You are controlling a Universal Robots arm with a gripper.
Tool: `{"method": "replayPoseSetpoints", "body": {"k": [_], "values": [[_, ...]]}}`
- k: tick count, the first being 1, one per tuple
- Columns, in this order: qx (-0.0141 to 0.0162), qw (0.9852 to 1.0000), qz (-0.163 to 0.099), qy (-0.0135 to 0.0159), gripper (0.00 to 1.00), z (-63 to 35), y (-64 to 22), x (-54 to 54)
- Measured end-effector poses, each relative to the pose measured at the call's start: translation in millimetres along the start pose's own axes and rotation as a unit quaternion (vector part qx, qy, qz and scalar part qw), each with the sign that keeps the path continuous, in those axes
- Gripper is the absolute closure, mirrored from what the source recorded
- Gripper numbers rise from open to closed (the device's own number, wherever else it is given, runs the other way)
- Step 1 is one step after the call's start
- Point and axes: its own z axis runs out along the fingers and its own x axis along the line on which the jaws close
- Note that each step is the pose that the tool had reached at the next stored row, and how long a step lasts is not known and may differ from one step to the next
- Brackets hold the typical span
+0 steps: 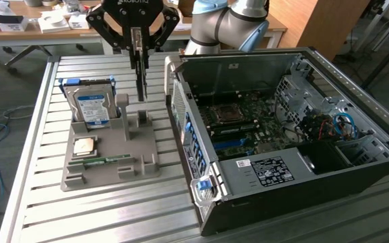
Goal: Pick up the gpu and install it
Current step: 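Pick up the gpu and move the gpu toward the slot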
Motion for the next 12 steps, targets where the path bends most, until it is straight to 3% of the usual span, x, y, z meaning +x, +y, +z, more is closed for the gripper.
{"method": "replayPoseSetpoints", "body": {"k": [12], "values": [[0.0, 1.0, 0.0, 0.0, 0.74, -5.9, 0.3, -0.1]]}}
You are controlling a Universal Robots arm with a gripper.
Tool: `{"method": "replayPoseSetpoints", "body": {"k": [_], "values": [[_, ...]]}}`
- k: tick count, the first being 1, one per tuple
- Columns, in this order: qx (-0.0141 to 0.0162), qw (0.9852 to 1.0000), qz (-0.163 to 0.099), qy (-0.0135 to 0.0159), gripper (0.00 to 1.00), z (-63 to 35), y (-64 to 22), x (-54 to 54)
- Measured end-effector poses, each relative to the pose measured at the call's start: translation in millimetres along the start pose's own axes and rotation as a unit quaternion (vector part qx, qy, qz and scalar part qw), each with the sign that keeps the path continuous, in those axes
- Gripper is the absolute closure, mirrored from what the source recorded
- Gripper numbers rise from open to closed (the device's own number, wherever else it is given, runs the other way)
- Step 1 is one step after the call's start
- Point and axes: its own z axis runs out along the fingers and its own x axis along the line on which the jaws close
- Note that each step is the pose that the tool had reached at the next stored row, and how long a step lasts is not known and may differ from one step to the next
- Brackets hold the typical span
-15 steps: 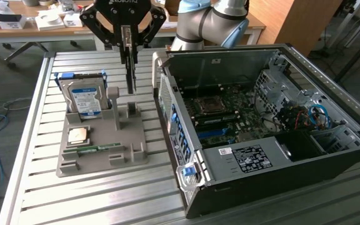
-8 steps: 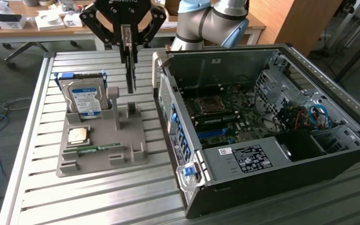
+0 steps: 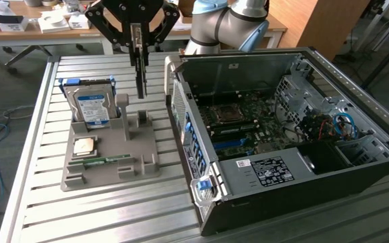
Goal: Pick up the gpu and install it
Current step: 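Pick up the gpu and move the gpu toward the slot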
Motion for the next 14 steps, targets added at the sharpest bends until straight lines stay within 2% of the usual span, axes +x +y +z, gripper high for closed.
{"method": "replayPoseSetpoints", "body": {"k": [6, 14], "values": [[0.0, 1.0, 0.0, 0.0, 0.74, 0.1, 0.3, -4.0], [0.0001, 1.0, 0.0, 0.0, 0.74, 0.4, 1.3, -15.7]]}}
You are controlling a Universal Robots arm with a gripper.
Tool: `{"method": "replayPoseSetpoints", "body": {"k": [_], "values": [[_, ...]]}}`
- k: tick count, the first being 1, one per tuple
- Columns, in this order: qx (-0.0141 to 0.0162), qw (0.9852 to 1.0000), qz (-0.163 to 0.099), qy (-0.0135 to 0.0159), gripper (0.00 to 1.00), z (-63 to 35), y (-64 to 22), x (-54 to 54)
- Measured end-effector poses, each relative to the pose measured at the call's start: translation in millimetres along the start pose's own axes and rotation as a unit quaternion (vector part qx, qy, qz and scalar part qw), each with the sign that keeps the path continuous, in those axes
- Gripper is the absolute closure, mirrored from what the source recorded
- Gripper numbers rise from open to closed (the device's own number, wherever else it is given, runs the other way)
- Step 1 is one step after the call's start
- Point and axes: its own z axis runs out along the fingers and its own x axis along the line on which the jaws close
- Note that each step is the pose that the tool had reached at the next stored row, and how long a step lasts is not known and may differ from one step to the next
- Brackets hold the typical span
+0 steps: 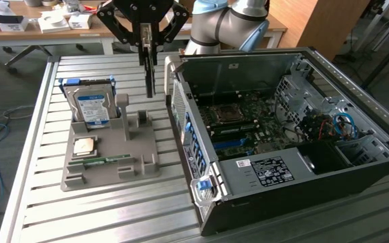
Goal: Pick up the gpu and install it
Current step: 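Pick up the gpu and move the gpu toward the slot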
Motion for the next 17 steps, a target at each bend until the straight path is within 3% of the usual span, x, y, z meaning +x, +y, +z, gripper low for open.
{"method": "replayPoseSetpoints", "body": {"k": [17], "values": [[0.0, 1.0, 0.0, 0.0, 0.74, 0.9, 2.7, -31.1]]}}
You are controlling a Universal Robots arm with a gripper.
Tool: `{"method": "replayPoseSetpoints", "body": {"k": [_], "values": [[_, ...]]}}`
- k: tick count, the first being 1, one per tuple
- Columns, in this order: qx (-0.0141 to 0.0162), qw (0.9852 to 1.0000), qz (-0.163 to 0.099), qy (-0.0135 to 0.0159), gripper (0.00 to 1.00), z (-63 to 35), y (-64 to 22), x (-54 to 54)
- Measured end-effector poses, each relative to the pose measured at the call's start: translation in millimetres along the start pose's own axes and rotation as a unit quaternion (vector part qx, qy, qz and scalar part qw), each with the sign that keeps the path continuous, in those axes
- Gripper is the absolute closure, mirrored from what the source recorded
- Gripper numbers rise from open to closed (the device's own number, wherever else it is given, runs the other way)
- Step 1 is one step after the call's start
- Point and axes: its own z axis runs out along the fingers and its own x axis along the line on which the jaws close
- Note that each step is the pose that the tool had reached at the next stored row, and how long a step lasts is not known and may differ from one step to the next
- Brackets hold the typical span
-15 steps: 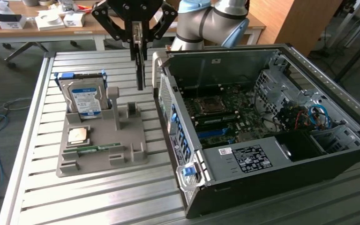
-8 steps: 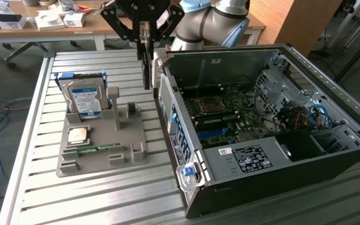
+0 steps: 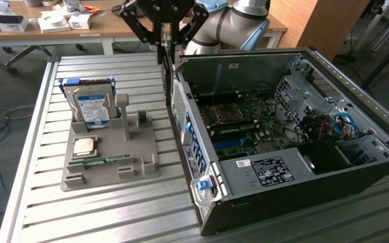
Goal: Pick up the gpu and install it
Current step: 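Pick up the gpu and move the gpu toward the slot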
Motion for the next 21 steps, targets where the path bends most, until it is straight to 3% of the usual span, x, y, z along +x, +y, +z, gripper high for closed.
{"method": "replayPoseSetpoints", "body": {"k": [21], "values": [[0.0, 1.0, 0.0, 0.0, 0.74, 1.2, 3.7, -43.6]]}}
